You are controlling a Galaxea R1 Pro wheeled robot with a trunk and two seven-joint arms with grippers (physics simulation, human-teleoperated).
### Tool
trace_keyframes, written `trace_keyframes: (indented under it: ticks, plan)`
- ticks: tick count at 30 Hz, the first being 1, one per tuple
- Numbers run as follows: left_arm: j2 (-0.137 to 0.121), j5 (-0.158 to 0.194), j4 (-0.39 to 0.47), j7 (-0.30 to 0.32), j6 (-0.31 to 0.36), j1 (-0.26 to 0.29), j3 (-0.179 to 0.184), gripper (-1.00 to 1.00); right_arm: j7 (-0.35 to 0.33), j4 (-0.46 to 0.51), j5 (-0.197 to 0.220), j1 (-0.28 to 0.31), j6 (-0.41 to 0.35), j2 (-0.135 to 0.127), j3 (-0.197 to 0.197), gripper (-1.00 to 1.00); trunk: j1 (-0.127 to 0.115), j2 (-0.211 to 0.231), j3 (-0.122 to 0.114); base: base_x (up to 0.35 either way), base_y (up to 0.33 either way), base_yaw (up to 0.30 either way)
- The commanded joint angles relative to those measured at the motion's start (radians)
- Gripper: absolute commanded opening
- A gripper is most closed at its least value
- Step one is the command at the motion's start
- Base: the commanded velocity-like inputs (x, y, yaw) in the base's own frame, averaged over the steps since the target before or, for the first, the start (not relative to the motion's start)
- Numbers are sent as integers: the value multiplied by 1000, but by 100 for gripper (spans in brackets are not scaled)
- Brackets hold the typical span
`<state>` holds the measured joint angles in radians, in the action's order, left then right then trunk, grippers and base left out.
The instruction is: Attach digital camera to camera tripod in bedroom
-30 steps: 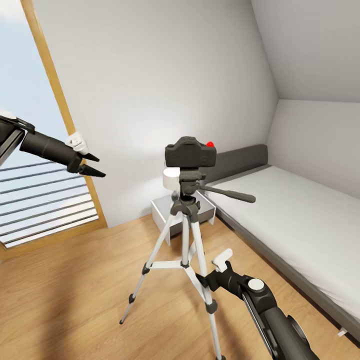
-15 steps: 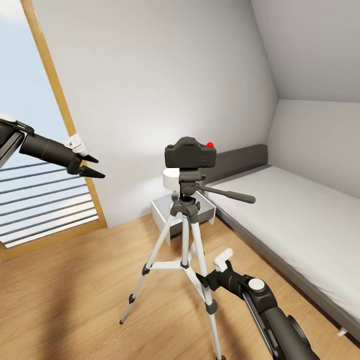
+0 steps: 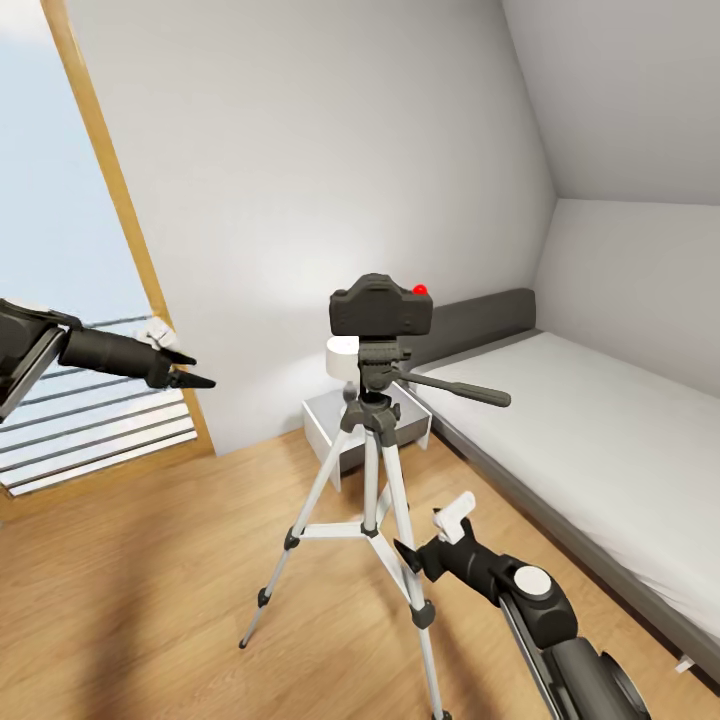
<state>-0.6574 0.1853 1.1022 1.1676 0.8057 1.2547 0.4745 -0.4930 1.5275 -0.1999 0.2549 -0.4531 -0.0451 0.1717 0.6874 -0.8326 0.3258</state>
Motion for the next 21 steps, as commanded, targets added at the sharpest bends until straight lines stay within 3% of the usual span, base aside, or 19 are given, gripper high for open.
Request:
trace_keyframes:
  ticks: [1,4,9,16,18,21]
  plan:
    - [5,8,0,-7,7,-24,-11,100,-6,12,-11,-4,-4,-1,0,100,0,-1,1,0,0,0]
    - [17,11,0,-18,5,-90,-40,100,-6,30,-11,-13,-6,-1,0,100,0,-1,1,0,0,0]
    - [23,14,-4,-25,-2,-158,-57,100,-6,43,-12,-18,-6,-2,0,100,0,-1,1,0,0,0]
    - [25,12,-24,-31,2,-221,-68,100,-6,51,-11,-22,-6,-2,-3,100,0,-1,1,0,0,0]
    - [28,10,-44,-36,0,-257,-86,100,-5,53,-11,-24,-6,-2,-4,100,0,-1,1,0,0,0]
    - [33,7,-64,-65,-5,-326,-142,100,-4,55,-10,-30,-5,-2,-7,100,0,-1,1,0,0,0]
